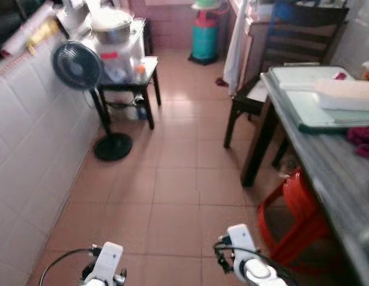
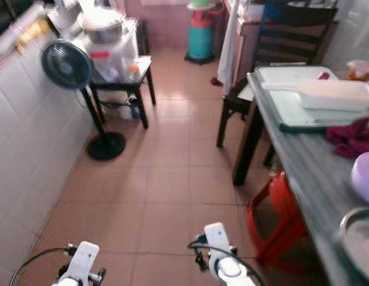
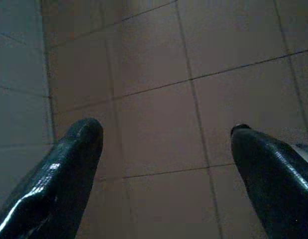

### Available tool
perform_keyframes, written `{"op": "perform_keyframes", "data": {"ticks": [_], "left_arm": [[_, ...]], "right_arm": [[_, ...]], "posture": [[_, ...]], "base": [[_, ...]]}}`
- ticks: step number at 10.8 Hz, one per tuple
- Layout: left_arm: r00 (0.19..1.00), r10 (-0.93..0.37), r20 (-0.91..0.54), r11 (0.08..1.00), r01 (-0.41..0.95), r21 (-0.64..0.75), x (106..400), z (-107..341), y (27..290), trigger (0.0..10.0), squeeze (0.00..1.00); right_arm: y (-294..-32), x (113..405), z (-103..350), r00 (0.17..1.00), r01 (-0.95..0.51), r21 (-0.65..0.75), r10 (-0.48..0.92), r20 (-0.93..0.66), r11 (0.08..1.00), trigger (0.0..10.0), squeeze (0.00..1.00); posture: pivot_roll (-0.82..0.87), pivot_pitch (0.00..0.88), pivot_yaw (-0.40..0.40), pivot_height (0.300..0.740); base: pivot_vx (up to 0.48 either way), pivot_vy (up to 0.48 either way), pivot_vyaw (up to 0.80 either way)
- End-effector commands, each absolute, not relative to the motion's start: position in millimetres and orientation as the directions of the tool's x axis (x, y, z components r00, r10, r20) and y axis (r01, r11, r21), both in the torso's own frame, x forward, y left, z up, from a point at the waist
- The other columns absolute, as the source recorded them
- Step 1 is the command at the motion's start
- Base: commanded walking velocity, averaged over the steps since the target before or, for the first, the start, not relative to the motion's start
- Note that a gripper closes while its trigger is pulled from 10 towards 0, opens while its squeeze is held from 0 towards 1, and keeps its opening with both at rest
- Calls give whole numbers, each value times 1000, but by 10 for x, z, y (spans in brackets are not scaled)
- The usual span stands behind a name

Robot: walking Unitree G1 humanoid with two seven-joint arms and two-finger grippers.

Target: Setting the table

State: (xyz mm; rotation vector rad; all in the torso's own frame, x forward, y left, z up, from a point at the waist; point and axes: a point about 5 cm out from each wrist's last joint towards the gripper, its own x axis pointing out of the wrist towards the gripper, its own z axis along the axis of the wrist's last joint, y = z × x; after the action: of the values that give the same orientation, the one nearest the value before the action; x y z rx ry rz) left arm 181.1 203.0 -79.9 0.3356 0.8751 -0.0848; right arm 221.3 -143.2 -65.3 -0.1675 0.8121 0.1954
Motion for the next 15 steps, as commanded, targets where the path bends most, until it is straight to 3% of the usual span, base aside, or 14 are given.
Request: {"op": "perform_keyframes", "data": {"ticks": [1,5,11,15], "left_arm": [[631,51,-774,938,235,253,1770,-825,1993,10000,0],[630,51,-775,933,246,262,1770,-827,1979,10000,0],[614,29,-789,964,192,184,1780,-833,1952,10000,0],[593,27,-805,963,201,181,1710,-859,2001,10000,0]], "right_arm": [[-1529,2161,-683,661,-218,-91,78,-746,972,10000,0],[-1525,2158,-684,665,-211,-91,75,-743,973,10000,0],[-1597,2170,-669,669,-258,-118,89,-738,959,10000,0],[-1677,2165,-662,671,-263,-120,92,-735,957,10000,0]], "posture": [[-76,28,48,740],[-74,24,50,740],[-72,12,38,740],[-73,7,39,740]], "base": [[0,480,0],[0,480,0],[0,0,0],[241,0,550]]}}
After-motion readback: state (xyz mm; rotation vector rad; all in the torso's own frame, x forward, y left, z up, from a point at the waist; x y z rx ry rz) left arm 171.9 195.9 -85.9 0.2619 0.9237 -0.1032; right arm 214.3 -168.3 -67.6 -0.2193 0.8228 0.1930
